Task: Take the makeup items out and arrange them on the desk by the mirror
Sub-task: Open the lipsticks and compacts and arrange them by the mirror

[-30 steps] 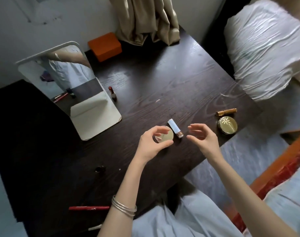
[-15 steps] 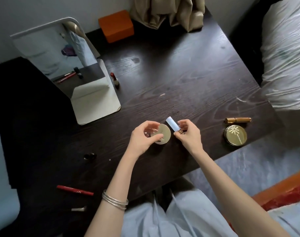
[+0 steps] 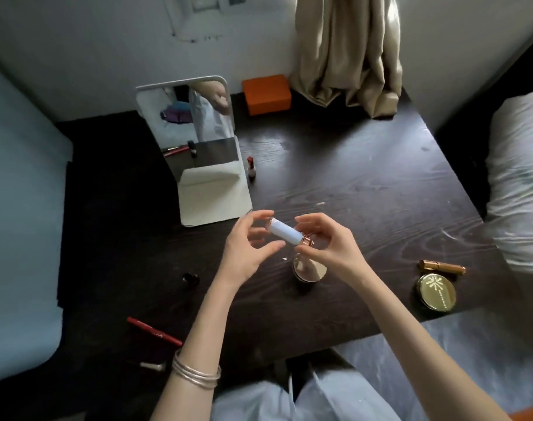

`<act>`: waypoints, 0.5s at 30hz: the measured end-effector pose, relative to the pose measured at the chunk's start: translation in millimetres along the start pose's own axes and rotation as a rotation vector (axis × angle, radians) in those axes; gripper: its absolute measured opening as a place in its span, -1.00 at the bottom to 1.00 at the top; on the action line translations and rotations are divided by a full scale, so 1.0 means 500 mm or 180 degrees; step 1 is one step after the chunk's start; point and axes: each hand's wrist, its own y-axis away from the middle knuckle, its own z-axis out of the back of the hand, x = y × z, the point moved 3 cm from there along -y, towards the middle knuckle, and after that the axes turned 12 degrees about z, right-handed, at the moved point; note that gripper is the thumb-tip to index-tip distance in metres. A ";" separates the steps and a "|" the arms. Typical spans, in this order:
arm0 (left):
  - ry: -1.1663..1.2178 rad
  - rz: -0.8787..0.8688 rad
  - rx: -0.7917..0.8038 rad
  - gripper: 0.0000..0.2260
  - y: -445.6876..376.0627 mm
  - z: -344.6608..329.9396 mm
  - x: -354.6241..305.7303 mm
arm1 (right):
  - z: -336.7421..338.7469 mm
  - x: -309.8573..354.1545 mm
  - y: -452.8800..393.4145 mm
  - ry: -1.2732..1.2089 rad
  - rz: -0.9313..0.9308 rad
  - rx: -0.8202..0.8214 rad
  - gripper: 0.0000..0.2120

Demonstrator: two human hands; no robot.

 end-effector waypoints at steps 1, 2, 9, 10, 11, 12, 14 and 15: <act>0.0037 -0.0003 -0.0017 -0.58 0.010 0.019 0.001 | -0.014 0.013 -0.007 0.0020 0.0078 0.0103 -0.54; 0.0051 -0.0017 -0.0050 -0.61 0.021 0.037 0.001 | -0.029 0.025 -0.013 0.0051 0.0168 0.0201 -0.55; 0.0325 -0.0076 -0.0323 -0.74 0.070 0.139 0.036 | -0.118 0.075 -0.045 0.0215 0.0500 0.0670 -0.63; 0.0365 -0.0082 -0.0324 -0.74 0.073 0.145 0.039 | -0.127 0.076 -0.049 0.0238 0.0450 0.0725 -0.66; 0.0407 -0.0075 -0.0341 -0.75 0.076 0.152 0.043 | -0.134 0.075 -0.052 0.0241 0.0381 0.0775 -0.68; 0.0439 -0.0063 -0.0355 -0.75 0.078 0.157 0.047 | -0.140 0.075 -0.055 0.0251 0.0315 0.0824 -0.71; 0.0371 -0.0035 -0.0350 -0.74 0.083 0.166 0.052 | -0.146 0.074 -0.063 0.0326 0.0274 0.0920 -0.73; 0.0226 -0.0054 -0.0348 -0.73 0.085 0.170 0.054 | -0.147 0.074 -0.067 0.0395 0.0297 0.0962 -0.73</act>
